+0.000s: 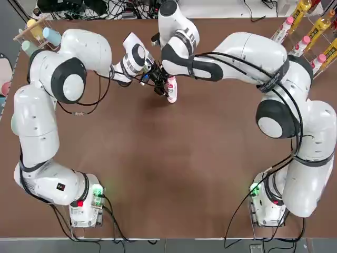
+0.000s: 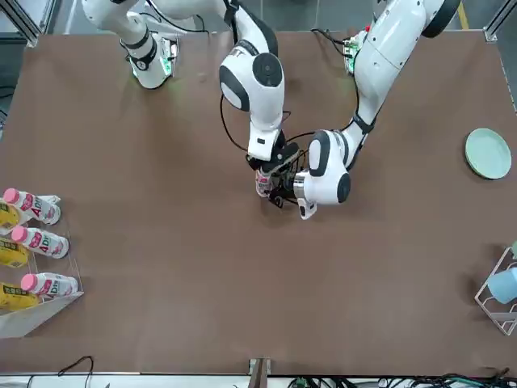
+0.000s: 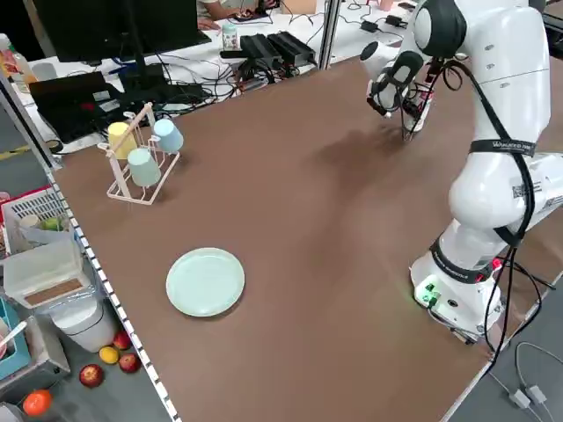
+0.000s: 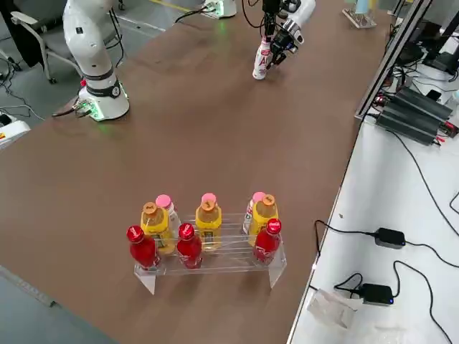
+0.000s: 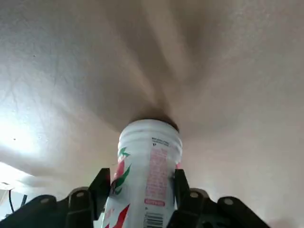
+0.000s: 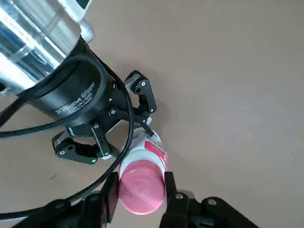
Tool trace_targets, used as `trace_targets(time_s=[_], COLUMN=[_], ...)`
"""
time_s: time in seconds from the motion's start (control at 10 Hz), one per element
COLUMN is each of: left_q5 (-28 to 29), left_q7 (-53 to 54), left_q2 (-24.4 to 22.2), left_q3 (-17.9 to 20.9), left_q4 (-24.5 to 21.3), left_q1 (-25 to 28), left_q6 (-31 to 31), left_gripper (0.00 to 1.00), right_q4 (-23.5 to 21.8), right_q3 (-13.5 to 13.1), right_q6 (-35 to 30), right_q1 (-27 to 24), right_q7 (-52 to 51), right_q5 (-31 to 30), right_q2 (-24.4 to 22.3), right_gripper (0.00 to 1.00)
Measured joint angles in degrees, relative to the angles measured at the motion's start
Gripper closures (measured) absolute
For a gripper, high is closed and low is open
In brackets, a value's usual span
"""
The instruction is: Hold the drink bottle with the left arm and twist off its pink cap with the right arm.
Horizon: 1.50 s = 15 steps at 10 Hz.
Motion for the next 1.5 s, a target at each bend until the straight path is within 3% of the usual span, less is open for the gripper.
trace_targets(time_s=[1.1,1.5], left_q5=[0.0,0.0], left_q7=[0.0,0.0], left_q2=[0.0,0.0], left_q3=[0.0,0.0], left_q4=[0.0,0.0], left_q1=[0.0,0.0], left_q6=[0.0,0.0], left_gripper=[0.40,0.40], right_q4=[0.9,-1.6], right_q3=[-0.3,-1.0], right_q6=[-0.2,-4.3], right_q1=[-0.1,-5.5], right_q7=[-0.9,-1.1], right_q5=[-0.1,-0.1], right_q2=[-2.2,-5.3], right_gripper=[0.57,0.57])
